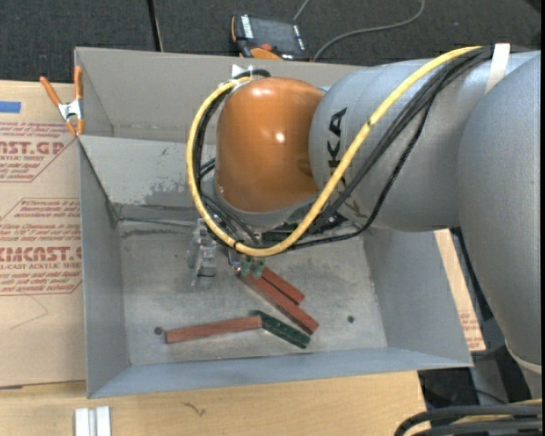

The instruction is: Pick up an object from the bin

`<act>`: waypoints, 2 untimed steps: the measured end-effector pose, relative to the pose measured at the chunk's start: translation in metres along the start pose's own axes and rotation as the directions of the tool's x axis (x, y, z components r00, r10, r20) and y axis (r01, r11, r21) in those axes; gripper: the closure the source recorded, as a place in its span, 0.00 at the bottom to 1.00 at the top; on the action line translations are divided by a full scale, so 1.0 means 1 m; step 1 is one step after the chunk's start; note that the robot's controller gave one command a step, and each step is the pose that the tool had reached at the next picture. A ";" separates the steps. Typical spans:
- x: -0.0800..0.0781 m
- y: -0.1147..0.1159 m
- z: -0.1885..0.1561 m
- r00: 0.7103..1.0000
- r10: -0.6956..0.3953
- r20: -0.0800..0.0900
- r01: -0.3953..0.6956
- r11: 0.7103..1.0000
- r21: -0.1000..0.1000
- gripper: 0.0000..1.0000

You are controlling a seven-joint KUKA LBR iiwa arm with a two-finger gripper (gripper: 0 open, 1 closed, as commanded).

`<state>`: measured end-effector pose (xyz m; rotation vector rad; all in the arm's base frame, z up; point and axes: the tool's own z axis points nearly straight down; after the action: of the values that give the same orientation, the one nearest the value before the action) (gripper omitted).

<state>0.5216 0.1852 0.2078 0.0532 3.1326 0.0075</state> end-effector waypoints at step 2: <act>0.035 -0.023 0.132 1.000 0.014 -0.017 -0.014 1.000 0.007 0.00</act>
Offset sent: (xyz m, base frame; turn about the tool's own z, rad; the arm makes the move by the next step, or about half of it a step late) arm 0.0000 0.0000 0.0000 0.0000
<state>0.4870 0.1639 0.0751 0.0754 3.1495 -0.0027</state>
